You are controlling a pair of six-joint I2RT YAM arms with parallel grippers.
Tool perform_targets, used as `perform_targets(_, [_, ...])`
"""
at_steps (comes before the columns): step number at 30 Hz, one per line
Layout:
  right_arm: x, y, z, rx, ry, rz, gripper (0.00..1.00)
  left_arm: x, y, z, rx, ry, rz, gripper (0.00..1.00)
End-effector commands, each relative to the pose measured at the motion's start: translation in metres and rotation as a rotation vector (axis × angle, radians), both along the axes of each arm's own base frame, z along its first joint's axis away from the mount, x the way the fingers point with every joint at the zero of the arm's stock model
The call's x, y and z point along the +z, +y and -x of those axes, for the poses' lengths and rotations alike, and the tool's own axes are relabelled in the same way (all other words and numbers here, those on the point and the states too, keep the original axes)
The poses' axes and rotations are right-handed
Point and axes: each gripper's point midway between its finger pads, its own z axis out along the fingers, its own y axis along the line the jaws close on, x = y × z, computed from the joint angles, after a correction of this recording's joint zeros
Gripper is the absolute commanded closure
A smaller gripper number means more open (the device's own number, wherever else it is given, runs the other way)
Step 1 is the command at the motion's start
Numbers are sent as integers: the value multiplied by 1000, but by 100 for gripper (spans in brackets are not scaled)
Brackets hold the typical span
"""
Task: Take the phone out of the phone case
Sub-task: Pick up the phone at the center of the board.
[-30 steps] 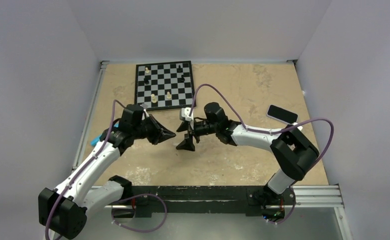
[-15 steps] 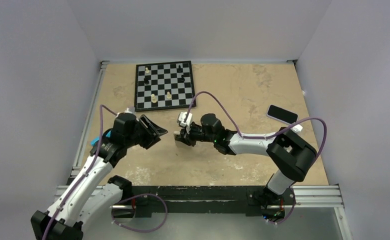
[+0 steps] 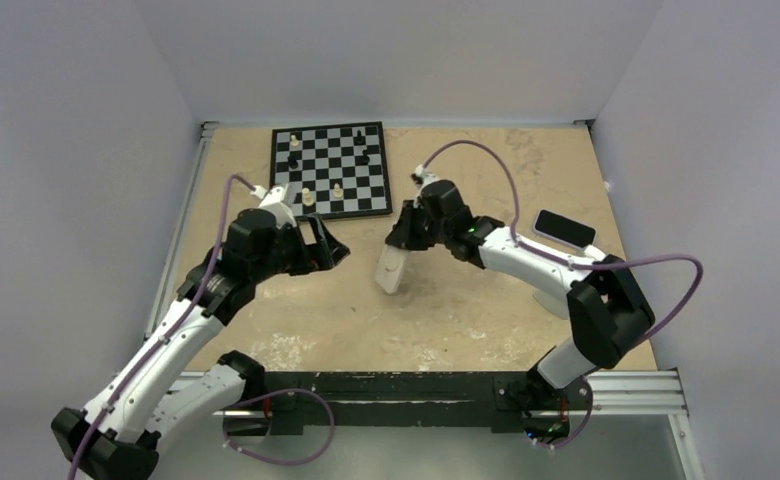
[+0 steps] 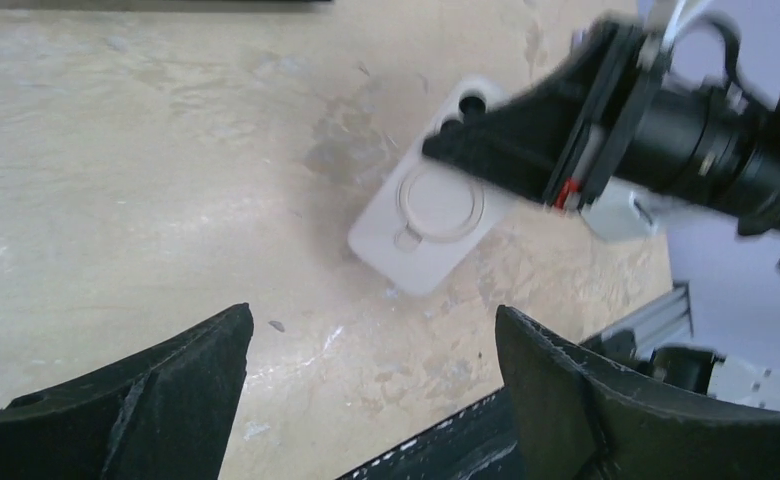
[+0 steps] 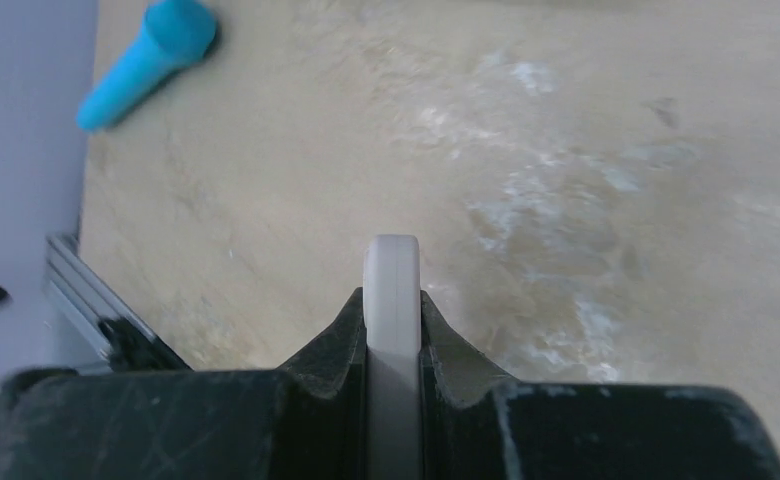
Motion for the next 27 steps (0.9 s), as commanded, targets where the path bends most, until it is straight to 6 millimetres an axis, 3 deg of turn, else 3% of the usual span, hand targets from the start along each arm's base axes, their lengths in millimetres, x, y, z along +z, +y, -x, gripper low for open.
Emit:
perform_targets(1, [50,-31,-20,-329,184,-196,100,36,-45,-8,-206,-208,-98,6])
perform_targets(6, [73,-45,-26,-492,292,-248,100,61,-90,-9,-505,-462,-292,21])
perform_targets(8, [76,-51,-19,-536,355,-213,100,65,-102,-10,-594,-541,-354,24])
perform_targets(10, [85,-53,-15,-566,385,-235,100,68,-112,-11,-651,-636,-428,23])
perform_targets(13, [92,-60,-13,-668,427,-319,100,67,-122,-15,-649,-773,-495,11])
perform_targets(17, [96,-57,-16,-712,460,-411,100,56,-119,-20,-591,-885,-551,9])
perform_targets(22, [104,-44,-18,-713,498,-473,100,48,-123,-27,-549,-986,-635,14])
perform_targets(27, [111,-32,-15,-710,495,-479,100,38,-118,-47,-490,-958,-761,28])
